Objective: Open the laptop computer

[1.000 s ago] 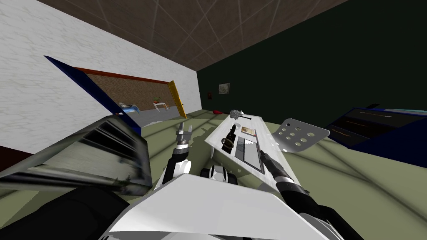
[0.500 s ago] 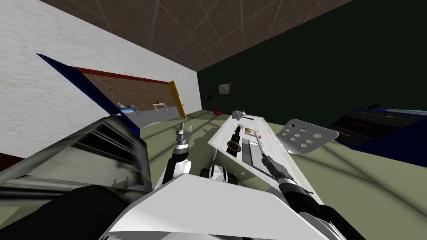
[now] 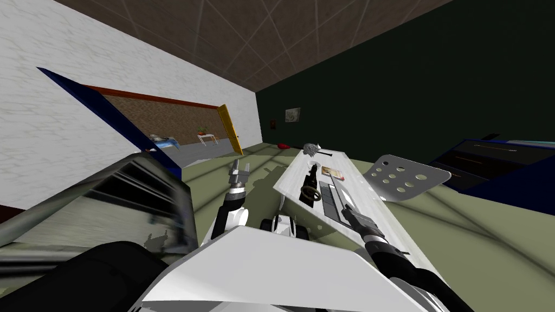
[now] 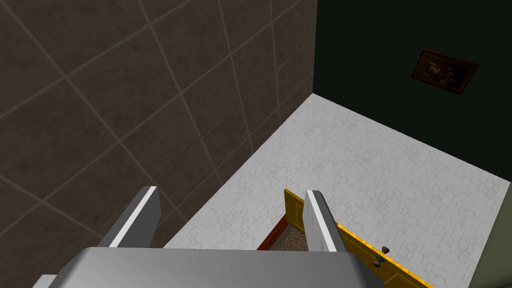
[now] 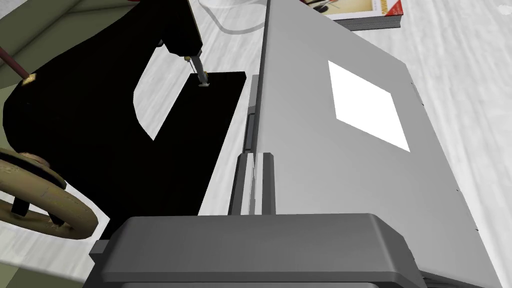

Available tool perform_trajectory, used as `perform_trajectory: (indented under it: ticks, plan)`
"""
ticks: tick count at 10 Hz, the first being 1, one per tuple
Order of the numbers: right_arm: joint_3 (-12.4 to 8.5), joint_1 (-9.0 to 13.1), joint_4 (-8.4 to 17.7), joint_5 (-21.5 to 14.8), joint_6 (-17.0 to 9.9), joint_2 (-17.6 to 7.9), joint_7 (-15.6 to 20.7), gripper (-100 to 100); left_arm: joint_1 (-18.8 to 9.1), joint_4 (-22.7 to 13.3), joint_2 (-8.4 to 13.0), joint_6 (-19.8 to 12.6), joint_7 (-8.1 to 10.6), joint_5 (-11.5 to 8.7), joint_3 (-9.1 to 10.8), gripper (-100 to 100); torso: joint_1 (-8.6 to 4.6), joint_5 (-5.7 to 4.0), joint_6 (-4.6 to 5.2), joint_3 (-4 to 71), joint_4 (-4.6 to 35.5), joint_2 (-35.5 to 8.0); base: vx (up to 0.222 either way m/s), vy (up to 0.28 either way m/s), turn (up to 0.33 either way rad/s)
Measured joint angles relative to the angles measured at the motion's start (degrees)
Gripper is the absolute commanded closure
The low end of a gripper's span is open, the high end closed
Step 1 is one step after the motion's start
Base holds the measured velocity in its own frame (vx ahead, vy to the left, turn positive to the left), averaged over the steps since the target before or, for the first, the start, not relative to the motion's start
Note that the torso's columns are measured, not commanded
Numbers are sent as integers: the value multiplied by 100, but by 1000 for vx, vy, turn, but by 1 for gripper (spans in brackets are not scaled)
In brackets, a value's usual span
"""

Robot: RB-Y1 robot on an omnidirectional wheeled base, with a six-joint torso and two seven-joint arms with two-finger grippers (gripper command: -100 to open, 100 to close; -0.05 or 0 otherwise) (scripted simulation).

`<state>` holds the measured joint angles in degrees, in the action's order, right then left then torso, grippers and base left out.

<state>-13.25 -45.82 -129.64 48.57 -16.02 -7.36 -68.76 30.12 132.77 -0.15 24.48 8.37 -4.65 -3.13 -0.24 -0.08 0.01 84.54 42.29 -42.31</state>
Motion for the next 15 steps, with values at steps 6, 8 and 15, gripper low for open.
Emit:
perform_trajectory:
  ticks: [6, 8, 15]
  plan:
    - [-237, -210, -292, -150, -185, -68, 6, -100, 0, 0, 1, 0, 0, 0, 1, 0, 19, 6, -1, 3, 0, 2, 39, 20, -21]
    - [-319, -404, -557, -96, -276, -115, -108, -100, 0, 0, 0, 0, 0, 0, 0, 0, 30, 10, -1, 2, 0, 1, 40, 1, -19]
    - [-489, -672, -967, -10, -457, -199, -308, 0, 0, 0, 0, 0, 0, 0, 0, 0, 23, 7, -1, 2, 0, 0, 12, 3, -7]
